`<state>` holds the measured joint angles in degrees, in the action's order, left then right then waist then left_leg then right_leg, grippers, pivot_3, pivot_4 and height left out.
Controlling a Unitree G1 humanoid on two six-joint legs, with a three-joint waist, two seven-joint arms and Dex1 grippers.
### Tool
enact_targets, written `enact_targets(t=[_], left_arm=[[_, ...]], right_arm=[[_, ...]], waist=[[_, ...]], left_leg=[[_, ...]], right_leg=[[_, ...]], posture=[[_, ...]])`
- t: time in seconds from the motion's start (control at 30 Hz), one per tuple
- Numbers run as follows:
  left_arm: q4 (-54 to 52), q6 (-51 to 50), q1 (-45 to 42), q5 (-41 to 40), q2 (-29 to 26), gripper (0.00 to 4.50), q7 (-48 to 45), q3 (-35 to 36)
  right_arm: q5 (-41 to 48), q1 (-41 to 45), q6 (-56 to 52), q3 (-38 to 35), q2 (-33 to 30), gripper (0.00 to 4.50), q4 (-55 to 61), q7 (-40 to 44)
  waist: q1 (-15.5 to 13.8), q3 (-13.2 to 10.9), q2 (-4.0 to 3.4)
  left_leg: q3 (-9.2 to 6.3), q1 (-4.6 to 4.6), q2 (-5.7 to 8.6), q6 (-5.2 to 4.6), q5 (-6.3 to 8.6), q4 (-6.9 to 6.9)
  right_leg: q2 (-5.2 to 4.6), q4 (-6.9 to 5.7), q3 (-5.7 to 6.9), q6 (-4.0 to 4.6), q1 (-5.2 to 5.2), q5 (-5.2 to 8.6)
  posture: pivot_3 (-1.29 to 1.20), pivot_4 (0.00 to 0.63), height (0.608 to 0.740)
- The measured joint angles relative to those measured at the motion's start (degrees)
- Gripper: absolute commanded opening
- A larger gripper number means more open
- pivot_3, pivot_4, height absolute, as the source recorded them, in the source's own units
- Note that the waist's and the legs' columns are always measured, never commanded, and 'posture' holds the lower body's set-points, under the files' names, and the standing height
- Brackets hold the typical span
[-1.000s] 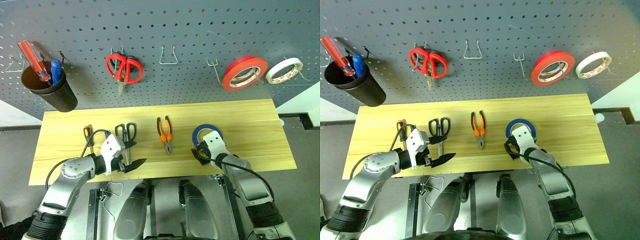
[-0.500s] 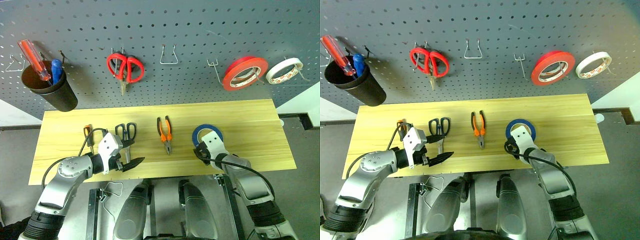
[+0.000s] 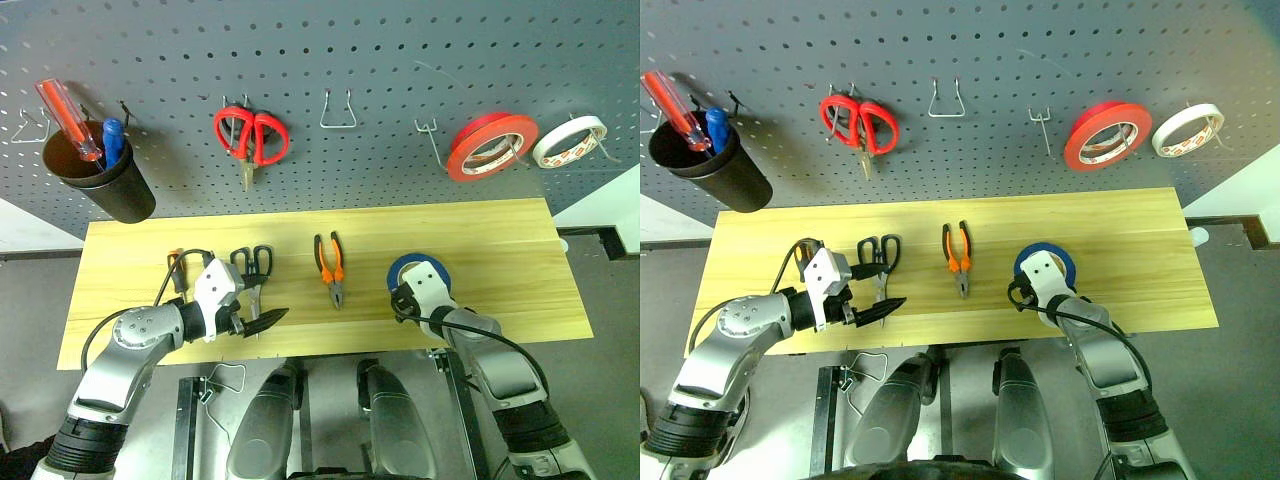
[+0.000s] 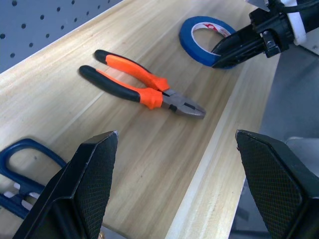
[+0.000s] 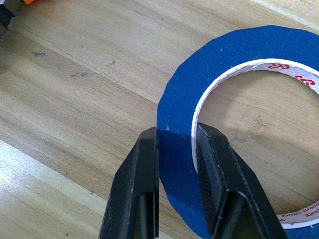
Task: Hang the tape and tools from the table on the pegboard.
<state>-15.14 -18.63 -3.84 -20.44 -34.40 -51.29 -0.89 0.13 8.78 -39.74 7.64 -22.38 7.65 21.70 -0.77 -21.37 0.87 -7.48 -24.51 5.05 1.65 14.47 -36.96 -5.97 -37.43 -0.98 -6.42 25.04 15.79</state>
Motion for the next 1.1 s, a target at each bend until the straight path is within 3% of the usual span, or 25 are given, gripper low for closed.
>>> enact_targets(t=[0.13, 0.4, 0.67, 0.87, 1.1], left_arm=[[-3.3, 1.4, -0.9, -4.5, 1.6, 3.96, -2.1, 0.7], [-9.4, 1.7, -3.2, -10.2, 3.0, 3.96, -2.0, 2.3], [-6.3, 5.7, -6.0, -10.3, 5.8, 3.96, -2.1, 2.5], [-5.1, 9.4, -6.7, -10.7, 8.4, 3.96, -1.2, 4.2], [-3.1, 12.0, -12.2, -10.8, 9.9, 3.96, 0.5, 5.2]], right_arm=[[0.0, -3.4, 0.0, -1.5, -0.3, 0.67, 2.8, -0.8], [2.1, -14.8, -1.7, -9.3, -2.3, 0.67, 19.9, -0.9], [13.5, -22.3, 1.5, -19.3, 1.8, 0.67, 38.2, 1.8], [19.4, -24.0, 4.0, -27.2, 4.6, 0.67, 42.0, 0.1], [22.4, -24.7, 9.9, -28.4, 5.6, 0.67, 42.3, -0.5]], waist=[[-0.1, 0.0, 0.00], [0.0, 0.0, -0.02], [0.0, 0.1, 0.04], [0.0, 0.1, 0.05], [0.2, 0.2, 0.06]], left_leg=[[-0.02, -0.14, 0.01, 0.01, 0.00, 0.00], [-0.07, -0.40, -0.01, 0.44, -0.25, -0.02], [-0.15, -0.40, 0.01, 0.57, -0.33, -0.09], [-0.16, -0.39, 0.01, 0.64, -0.38, -0.12], [-0.19, -0.37, 0.08, 0.60, -0.51, -0.20]], right_leg=[[-0.02, 0.10, 0.04, -0.01, 0.06, 0.00], [0.05, 0.00, 0.08, 0.00, 0.34, -0.06], [0.07, -0.03, 0.14, -0.02, 0.29, -0.12], [0.09, -0.09, 0.19, 0.02, 0.30, -0.14], [0.07, -0.35, 0.26, 0.04, 0.30, -0.22]], posture=[[0.09, 0.391, 0.710], [0.07, 0.353, 0.710], [0.05, 0.325, 0.710], [0.04, 0.312, 0.710], [0.03, 0.311, 0.711]])
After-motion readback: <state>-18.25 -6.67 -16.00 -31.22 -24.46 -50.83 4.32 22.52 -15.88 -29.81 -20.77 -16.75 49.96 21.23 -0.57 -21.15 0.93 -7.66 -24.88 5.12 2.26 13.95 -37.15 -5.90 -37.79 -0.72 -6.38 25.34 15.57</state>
